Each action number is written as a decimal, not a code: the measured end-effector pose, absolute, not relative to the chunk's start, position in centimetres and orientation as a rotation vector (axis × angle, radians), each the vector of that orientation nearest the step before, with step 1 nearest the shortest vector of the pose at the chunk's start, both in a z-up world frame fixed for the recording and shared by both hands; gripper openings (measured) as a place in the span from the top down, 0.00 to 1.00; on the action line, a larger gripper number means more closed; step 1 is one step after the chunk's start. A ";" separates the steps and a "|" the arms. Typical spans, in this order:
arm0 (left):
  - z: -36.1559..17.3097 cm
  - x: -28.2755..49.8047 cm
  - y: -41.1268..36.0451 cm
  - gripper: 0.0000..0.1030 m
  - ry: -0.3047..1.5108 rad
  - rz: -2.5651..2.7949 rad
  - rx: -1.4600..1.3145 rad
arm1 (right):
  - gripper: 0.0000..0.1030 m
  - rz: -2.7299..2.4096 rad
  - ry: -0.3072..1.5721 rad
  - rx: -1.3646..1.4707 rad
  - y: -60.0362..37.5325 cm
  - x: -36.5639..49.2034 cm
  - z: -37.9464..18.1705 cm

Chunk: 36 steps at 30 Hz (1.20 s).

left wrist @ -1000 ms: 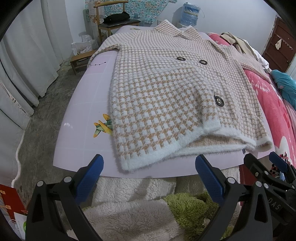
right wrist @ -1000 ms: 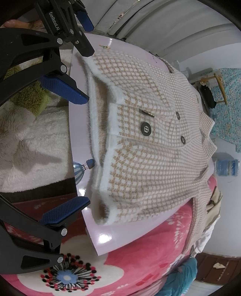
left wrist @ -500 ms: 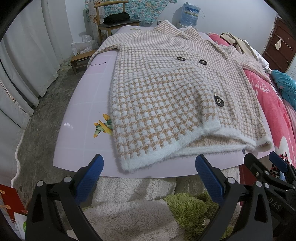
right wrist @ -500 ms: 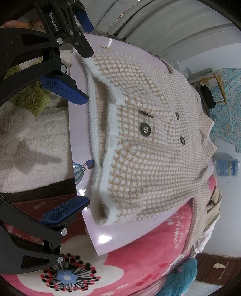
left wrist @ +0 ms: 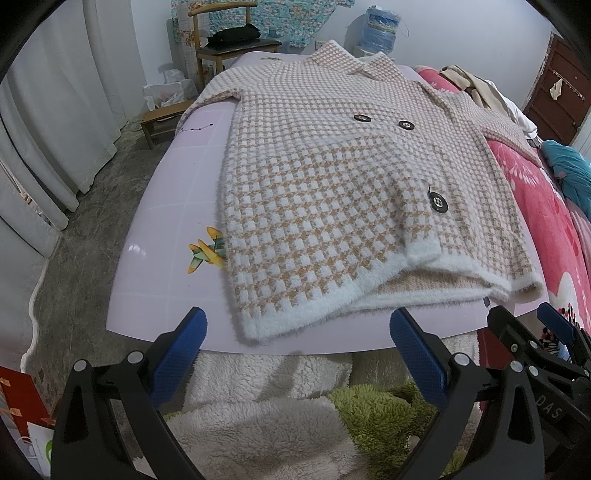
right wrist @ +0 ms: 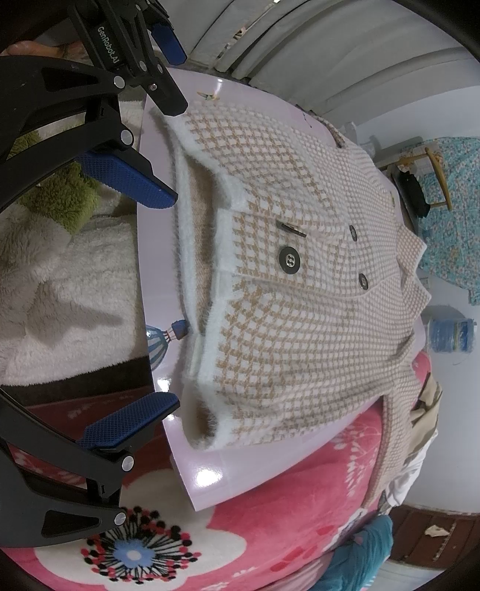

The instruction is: Fold large clothes

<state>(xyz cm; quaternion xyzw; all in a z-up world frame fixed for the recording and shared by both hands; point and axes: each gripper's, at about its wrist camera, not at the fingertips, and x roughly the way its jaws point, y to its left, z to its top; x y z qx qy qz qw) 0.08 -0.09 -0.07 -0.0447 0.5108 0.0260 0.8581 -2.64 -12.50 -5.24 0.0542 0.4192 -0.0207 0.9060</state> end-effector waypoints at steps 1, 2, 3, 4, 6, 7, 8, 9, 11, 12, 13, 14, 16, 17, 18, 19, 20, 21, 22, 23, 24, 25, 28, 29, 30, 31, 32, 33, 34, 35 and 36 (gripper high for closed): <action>-0.1 0.1 -0.1 0.05 1.072 0.055 -0.094 | 0.08 -0.042 0.866 0.113 -12.5 -2.6 -5.2; -0.1 0.1 -0.1 0.05 1.071 0.056 -0.093 | 0.08 -0.042 0.867 0.113 -12.4 -2.6 -5.2; 0.1 0.1 0.0 0.05 1.070 0.057 -0.094 | 0.08 -0.040 0.867 0.114 -12.4 -2.6 -5.2; 0.1 0.1 0.1 0.05 1.068 0.058 -0.094 | 0.08 -0.039 0.867 0.113 -12.3 -2.6 -5.2; 0.2 0.1 0.2 0.05 1.067 0.060 -0.094 | 0.08 -0.037 0.867 0.112 -12.2 -2.6 -5.1; 0.2 0.1 0.2 0.05 1.067 0.059 -0.094 | 0.08 -0.036 0.866 0.112 -12.1 -2.6 -5.1; 0.2 0.1 0.3 0.05 1.068 0.060 -0.093 | 0.08 -0.035 0.865 0.112 -12.0 -2.6 -5.1; 0.2 0.0 0.3 0.05 1.067 0.060 -0.094 | 0.08 -0.035 0.864 0.111 -12.0 -2.6 -5.1; 0.3 0.1 0.4 0.05 1.065 0.062 -0.093 | 0.08 -0.036 0.863 0.111 -12.0 -2.5 -5.0; 0.2 0.2 0.5 0.05 1.063 0.064 -0.094 | 0.08 -0.038 0.862 0.111 -12.0 -2.5 -5.0; 0.2 0.2 0.6 0.05 1.061 0.066 -0.095 | 0.08 -0.039 0.861 0.111 -12.1 -2.4 -5.0; 0.1 0.3 0.6 0.05 1.060 0.067 -0.095 | 0.08 -0.041 0.860 0.110 -12.1 -2.3 -4.9; 0.0 0.5 0.8 0.05 1.064 0.067 -0.098 | 0.08 -0.044 0.859 0.114 -12.1 -2.0 -4.9; -0.1 0.6 0.9 0.05 1.064 0.066 -0.101 | 0.08 -0.044 0.859 0.115 -12.0 -1.8 -4.8; -0.2 0.7 1.1 0.05 1.062 0.068 -0.101 | 0.08 -0.044 0.859 0.116 -12.1 -1.7 -4.8; -0.2 0.8 1.2 0.05 1.059 0.068 -0.101 | 0.08 -0.045 0.858 0.116 -12.0 -1.5 -4.7; -0.2 0.9 1.2 0.05 1.056 0.068 -0.102 | 0.08 -0.048 0.856 0.114 -12.0 -1.3 -4.6; -0.2 1.1 1.5 0.05 1.046 0.067 -0.104 | 0.08 -0.050 0.853 0.109 -11.9 -1.2 -4.5; -0.2 1.2 1.6 0.05 1.039 0.067 -0.103 | 0.08 -0.052 0.850 0.102 -11.8 -1.0 -4.5; -0.1 1.4 1.8 0.05 1.030 0.067 -0.101 | 0.08 -0.053 0.848 0.098 -11.8 -0.9 -4.4; -0.1 1.6 1.9 0.05 1.024 0.068 -0.099 | 0.08 -0.055 0.839 0.087 -11.6 -0.7 -4.3; -0.1 1.9 2.0 0.05 1.017 0.067 -0.096 | 0.08 -0.056 0.833 0.083 -11.6 -0.6 -4.2; 0.4 2.9 2.4 0.05 0.986 0.067 -0.078 | 0.08 -0.054 0.804 0.073 -11.5 -0.1 -3.8; 0.6 3.1 2.5 0.05 0.971 0.068 -0.067 | 0.08 -0.053 0.796 0.072 -11.5 0.1 -3.6; 0.8 3.4 2.5 0.05 0.959 0.067 -0.059 | 0.08 -0.053 0.782 0.067 -11.6 0.4 -3.4; 0.9 3.7 2.6 0.05 0.946 0.066 -0.053 | 0.08 -0.053 0.772 0.062 -11.6 0.6 -3.2; 1.1 4.0 2.7 0.05 0.926 0.065 -0.047 | 0.08 -0.053 0.759 0.052 -11.6 0.9 -3.0; 1.3 4.3 2.8 0.05 0.913 0.065 -0.044 | 0.08 -0.052 0.750 0.045 -11.6 1.1 -2.9; 1.5 4.6 3.0 0.05 0.895 0.065 -0.041 | 0.08 -0.049 0.742 0.036 -11.7 1.4 -2.7; 1.7 5.0 3.2 0.05 0.877 0.061 -0.039 | 0.08 -0.047 0.742 0.028 -11.7 1.8 -2.5; 1.9 5.3 3.4 0.05 0.862 0.058 -0.037 | 0.08 -0.043 0.746 0.024 -11.7 2.4 -2.4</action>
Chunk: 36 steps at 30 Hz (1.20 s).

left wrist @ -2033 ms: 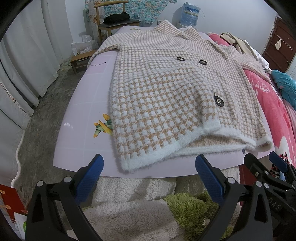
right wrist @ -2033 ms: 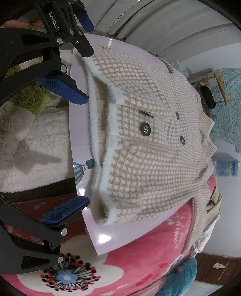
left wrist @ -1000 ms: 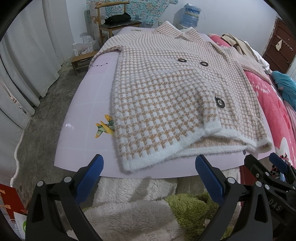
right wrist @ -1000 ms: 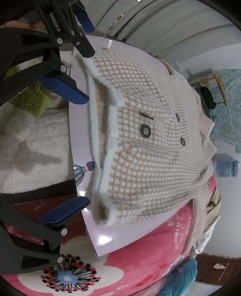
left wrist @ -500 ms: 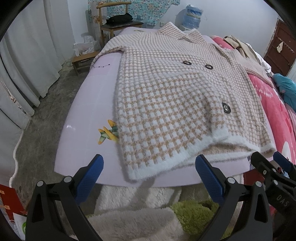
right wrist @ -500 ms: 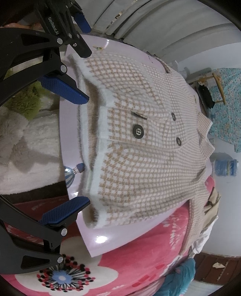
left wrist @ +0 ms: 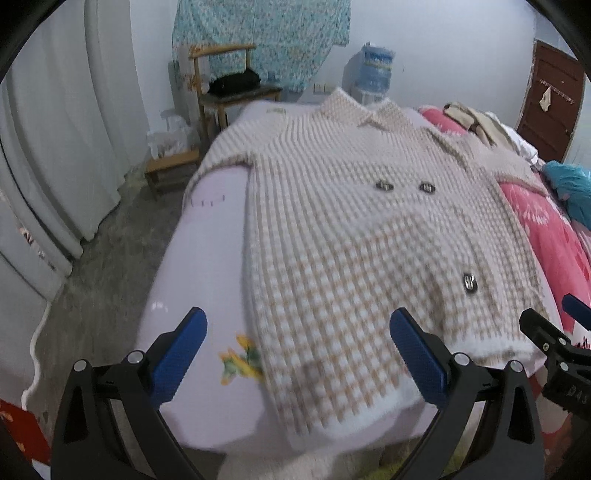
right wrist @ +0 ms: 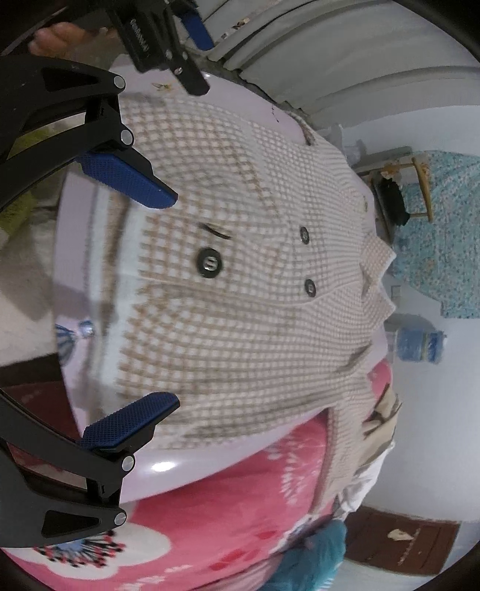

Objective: Fold large clothes
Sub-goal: 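Move the left gripper to the side edge of the coat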

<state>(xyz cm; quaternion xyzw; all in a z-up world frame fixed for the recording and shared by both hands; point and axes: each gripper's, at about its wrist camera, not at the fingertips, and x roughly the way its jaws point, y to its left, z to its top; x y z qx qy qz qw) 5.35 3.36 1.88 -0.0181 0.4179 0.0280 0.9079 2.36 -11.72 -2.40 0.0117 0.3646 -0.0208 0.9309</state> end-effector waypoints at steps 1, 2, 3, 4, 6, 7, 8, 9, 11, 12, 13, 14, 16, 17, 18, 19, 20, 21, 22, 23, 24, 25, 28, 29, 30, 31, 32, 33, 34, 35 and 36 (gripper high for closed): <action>2.0 5.6 3.5 0.05 0.852 0.055 -0.037 | 0.08 -0.036 0.749 0.026 -11.8 2.9 -2.3; 2.2 6.0 3.7 0.05 0.837 0.046 -0.040 | 0.08 -0.029 0.745 0.032 -12.0 3.4 -2.1; 2.3 6.2 3.9 0.05 0.830 0.039 -0.044 | 0.08 -0.025 0.739 0.037 -12.2 3.9 -2.0; 2.5 6.6 4.2 0.05 0.818 0.026 -0.055 | 0.08 -0.023 0.732 0.040 -12.3 4.3 -1.9; 2.7 7.3 4.9 0.05 0.800 0.002 -0.083 | 0.08 -0.019 0.708 0.039 -12.3 5.2 -1.5; 2.7 7.7 5.3 0.05 0.789 -0.011 -0.101 | 0.08 -0.016 0.695 0.034 -12.3 5.6 -1.3; 2.8 8.1 5.6 0.05 0.780 -0.028 -0.119 | 0.08 -0.014 0.679 0.026 -12.2 6.1 -1.1; 2.7 8.4 5.9 0.05 0.777 -0.039 -0.132 | 0.08 -0.012 0.666 0.020 -12.1 6.5 -0.9; 2.9 9.2 6.4 0.05 0.772 -0.056 -0.154 | 0.08 0.001 0.635 0.005 -11.7 7.5 -0.6; 3.0 9.7 6.7 0.05 0.773 -0.060 -0.163 | 0.08 0.012 0.624 0.002 -11.5 7.9 -0.5; 3.1 10.3 7.0 0.05 0.776 -0.066 -0.171 | 0.08 0.027 0.615 -0.001 -11.3 8.4 -0.3; 3.0 10.7 7.2 0.05 0.780 -0.081 -0.178 | 0.08 0.043 0.608 -0.003 -11.0 9.1 -0.2; 3.1 11.4 7.6 0.05 0.777 -0.130 -0.207 | 0.08 0.073 0.600 -0.004 -10.5 10.0 0.0; 3.2 11.7 7.8 0.05 0.772 -0.150 -0.228 | 0.08 0.095 0.597 -0.005 -10.1 10.6 0.1; 3.3 12.0 8.1 0.05 0.769 -0.159 -0.237 | 0.08 0.117 0.598 -0.005 -9.6 11.2 0.1; 3.3 12.3 8.2 0.05 0.767 -0.162 -0.238 | 0.08 0.133 0.601 -0.005 -9.4 11.7 0.2; 3.4 12.7 8.4 0.05 0.764 -0.152 -0.227 | 0.08 0.150 0.605 -0.009 -9.0 12.2 0.2; 3.3 13.0 8.5 0.05 0.765 -0.135 -0.216 | 0.08 0.158 0.607 -0.014 -8.6 12.6 0.2; 3.3 13.3 8.8 0.05 0.767 -0.113 -0.203 | 0.08 0.166 0.609 -0.020 -8.2 12.9 0.2; 3.4 13.8 9.3 0.05 0.767 -0.090 -0.195 | 0.08 0.182 0.611 -0.024 -7.9 13.4 0.2; 3.4 14.2 10.0 0.05 0.767 -0.076 -0.199 | 0.08 0.216 0.610 -0.015 -7.6 13.8 0.3; 3.4 14.6 10.7 0.05 0.766 -0.062 -0.209 | 0.08 0.227 0.610 -0.009 -7.5 13.9 0.3; 3.2 16.2 14.3 0.05 0.775 -0.017 -0.294 | 0.08 0.253 0.620 -0.002 -7.1 14.8 0.2; 2.8 17.0 16.1 0.05 0.794 0.010 -0.344 | 0.08 0.255 0.623 -0.005 -6.9 15.1 0.2; 2.5 17.4 17.2 0.06 0.802 0.022 -0.383 | 0.08 0.258 0.631 -0.011 -6.7 15.4 0.0; 1.9 18.0 19.0 0.06 0.812 0.041 -0.445 | 0.08 0.261 0.636 -0.015 -6.5 15.6 0.0; 1.4 18.5 20.4 0.08 0.823 0.053 -0.498 | 0.08 0.262 0.643 -0.020 -6.3 15.9 -0.1; 1.0 18.8 21.5 0.10 0.830 0.054 -0.538 | 0.08 0.265 0.654 -0.027 -6.1 16.2 -0.4; 0.2 19.4 23.0 0.11 0.843 0.054 -0.605 | 0.08 0.266 0.661 -0.032 -6.0 16.4 -0.5; -0.9 20.1 24.7 0.11 0.860 0.051 -0.696 | 0.08 0.266 0.671 -0.039 -5.7 16.7 -0.7; -1.6 20.5 25.7 0.11 0.870 0.039 -0.759 | 0.08 0.266 0.678 -0.044 -5.5 16.8 -0.8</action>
